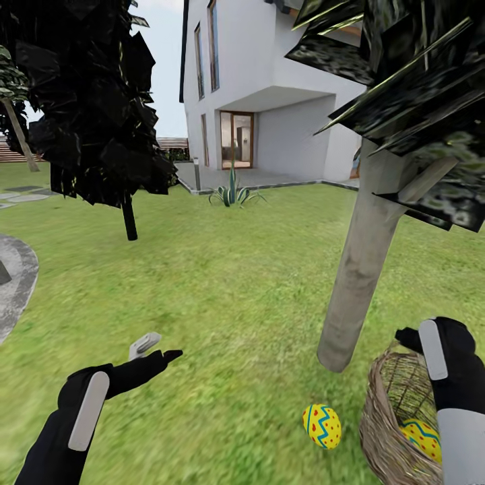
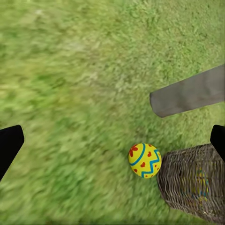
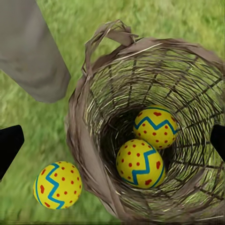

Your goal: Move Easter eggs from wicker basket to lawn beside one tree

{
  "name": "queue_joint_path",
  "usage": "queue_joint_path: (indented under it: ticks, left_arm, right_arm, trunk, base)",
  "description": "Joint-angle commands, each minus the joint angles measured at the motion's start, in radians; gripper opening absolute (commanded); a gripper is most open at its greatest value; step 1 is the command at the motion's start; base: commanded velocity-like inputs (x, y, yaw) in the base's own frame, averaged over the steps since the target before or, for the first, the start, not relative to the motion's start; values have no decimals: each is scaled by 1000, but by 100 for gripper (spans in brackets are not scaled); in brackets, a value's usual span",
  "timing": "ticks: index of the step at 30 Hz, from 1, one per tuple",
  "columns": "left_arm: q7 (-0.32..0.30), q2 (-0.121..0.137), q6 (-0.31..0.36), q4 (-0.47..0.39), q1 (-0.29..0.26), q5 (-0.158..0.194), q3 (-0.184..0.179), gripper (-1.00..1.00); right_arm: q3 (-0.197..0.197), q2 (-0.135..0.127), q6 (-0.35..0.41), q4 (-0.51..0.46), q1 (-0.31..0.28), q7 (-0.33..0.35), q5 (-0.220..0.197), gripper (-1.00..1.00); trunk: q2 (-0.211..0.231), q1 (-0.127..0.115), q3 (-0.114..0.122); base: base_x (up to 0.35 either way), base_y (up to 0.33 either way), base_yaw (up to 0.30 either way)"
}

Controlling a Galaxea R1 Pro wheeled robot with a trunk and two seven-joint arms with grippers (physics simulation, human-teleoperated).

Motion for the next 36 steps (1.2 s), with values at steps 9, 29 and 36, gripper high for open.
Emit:
queue_joint_path:
  ticks: [9,29,36]
  left_arm:
    - [-14,-2,-88,0,-1,-48,3,100]
    - [-12,-2,-96,0,-1,-51,5,100]
    - [-12,-2,-96,0,-1,-50,6,100]
  right_arm:
    - [-4,-44,2,59,3,61,-10,100]
    - [-21,-86,-6,216,9,193,-4,100]
    - [-22,-99,-12,272,10,212,-4,100]
  trunk:
    - [0,0,-1]
    - [0,0,-1]
    - [0,0,-1]
  base:
    - [0,0,0]
    - [17,-107,0]
    - [0,-164,0]
